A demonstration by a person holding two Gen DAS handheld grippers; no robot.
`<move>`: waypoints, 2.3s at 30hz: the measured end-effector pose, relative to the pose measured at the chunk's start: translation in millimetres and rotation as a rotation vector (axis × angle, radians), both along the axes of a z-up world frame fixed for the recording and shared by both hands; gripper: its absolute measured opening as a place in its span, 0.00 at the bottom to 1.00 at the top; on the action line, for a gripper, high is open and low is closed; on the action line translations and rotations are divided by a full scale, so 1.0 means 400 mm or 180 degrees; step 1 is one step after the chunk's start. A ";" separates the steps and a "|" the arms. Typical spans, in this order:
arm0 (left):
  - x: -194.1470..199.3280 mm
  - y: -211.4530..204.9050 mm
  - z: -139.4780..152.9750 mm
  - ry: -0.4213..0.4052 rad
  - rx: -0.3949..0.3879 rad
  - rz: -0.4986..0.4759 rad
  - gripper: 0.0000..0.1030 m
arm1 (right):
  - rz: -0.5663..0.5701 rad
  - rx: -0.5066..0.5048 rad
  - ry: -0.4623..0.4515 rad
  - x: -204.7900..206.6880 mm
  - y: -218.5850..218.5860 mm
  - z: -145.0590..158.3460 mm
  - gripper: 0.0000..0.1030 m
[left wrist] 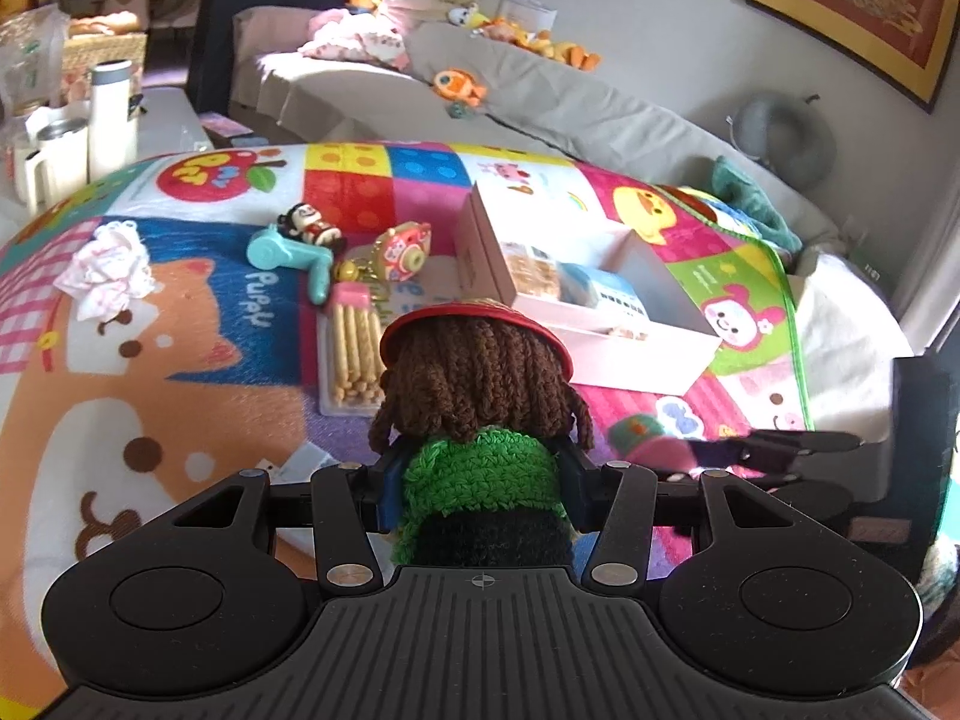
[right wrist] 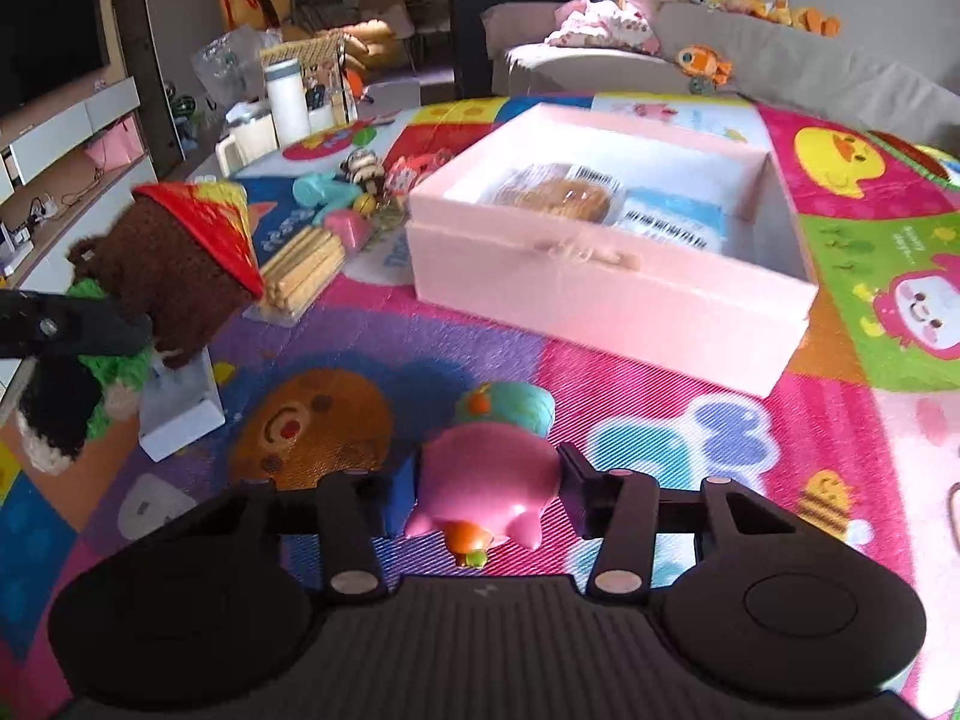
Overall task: Organize objects
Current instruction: 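Grasp the pink pig toy with the right gripper, then place the doll into the pink box with the left gripper while the right gripper places the pig inside, then grasp the pink-capped wafer stick bundle with the left gripper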
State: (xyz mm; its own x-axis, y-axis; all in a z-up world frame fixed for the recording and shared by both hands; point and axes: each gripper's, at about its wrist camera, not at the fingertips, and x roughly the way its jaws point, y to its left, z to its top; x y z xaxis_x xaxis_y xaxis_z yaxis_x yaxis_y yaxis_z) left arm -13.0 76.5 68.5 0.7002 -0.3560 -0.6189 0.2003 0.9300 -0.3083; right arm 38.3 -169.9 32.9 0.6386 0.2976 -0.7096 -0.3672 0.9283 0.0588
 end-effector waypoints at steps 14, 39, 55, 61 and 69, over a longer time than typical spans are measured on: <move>0.164 -0.101 0.118 -0.0439 0.0075 -0.0084 0.52 | -0.0515 0.0370 -0.0804 0.025 -0.153 0.239 0.46; 0.262 -0.138 0.061 -0.0405 -0.0201 -0.0015 0.50 | -0.0809 0.0369 -0.0743 0.158 -0.242 0.221 0.46; 0.069 0.242 -0.010 -0.0215 -0.0095 0.1193 0.50 | -0.0977 0.0430 -0.0525 0.382 -0.170 0.199 0.65; 0.087 0.321 -0.050 -0.0333 0.0009 0.1704 0.50 | -0.0664 0.0453 -0.0363 0.231 -0.154 0.182 0.77; 0.252 0.373 -0.052 -0.0285 0.0268 0.1900 0.51 | -0.0080 0.0258 -0.0240 0.083 -0.036 0.123 0.79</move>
